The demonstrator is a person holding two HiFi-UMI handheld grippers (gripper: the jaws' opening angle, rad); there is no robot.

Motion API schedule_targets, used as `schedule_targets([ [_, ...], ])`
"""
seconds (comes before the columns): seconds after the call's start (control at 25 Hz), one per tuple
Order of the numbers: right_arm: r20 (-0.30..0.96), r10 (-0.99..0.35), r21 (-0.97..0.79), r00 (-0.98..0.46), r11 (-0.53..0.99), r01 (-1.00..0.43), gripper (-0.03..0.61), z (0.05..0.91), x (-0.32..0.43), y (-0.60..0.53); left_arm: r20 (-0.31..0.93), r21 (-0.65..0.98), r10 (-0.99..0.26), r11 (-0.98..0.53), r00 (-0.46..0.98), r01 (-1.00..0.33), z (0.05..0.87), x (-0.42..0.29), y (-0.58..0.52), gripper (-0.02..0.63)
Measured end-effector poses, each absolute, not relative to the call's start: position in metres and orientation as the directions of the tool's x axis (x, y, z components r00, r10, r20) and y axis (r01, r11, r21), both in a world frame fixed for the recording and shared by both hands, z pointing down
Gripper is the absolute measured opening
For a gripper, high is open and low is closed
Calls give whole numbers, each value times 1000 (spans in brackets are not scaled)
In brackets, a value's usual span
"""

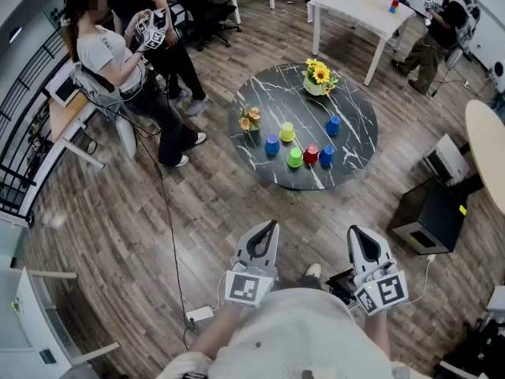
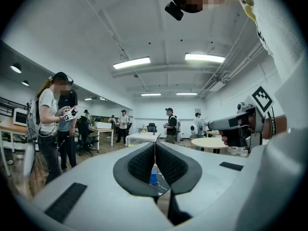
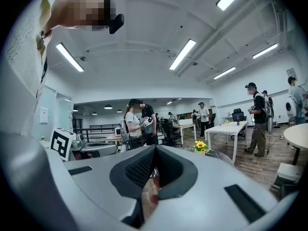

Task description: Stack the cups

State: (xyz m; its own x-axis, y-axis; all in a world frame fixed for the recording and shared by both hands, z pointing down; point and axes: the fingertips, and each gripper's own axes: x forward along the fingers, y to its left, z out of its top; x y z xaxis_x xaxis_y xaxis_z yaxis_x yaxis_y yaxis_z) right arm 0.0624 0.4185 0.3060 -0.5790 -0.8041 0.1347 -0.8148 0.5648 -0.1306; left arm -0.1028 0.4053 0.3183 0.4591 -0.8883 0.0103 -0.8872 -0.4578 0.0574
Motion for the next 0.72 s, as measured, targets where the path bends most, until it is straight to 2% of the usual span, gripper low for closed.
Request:
schedule_targets([
  [0.28, 131, -779, -133, -613, 599, -789, 6, 313, 102, 429, 16, 30, -887, -462, 462, -887, 323, -44, 419, 23],
  [0.72, 109, -773, -119, -625, 614, -780, 6, 317, 163, 423, -18, -6, -901, -433, 433, -901, 316, 8, 413, 23],
])
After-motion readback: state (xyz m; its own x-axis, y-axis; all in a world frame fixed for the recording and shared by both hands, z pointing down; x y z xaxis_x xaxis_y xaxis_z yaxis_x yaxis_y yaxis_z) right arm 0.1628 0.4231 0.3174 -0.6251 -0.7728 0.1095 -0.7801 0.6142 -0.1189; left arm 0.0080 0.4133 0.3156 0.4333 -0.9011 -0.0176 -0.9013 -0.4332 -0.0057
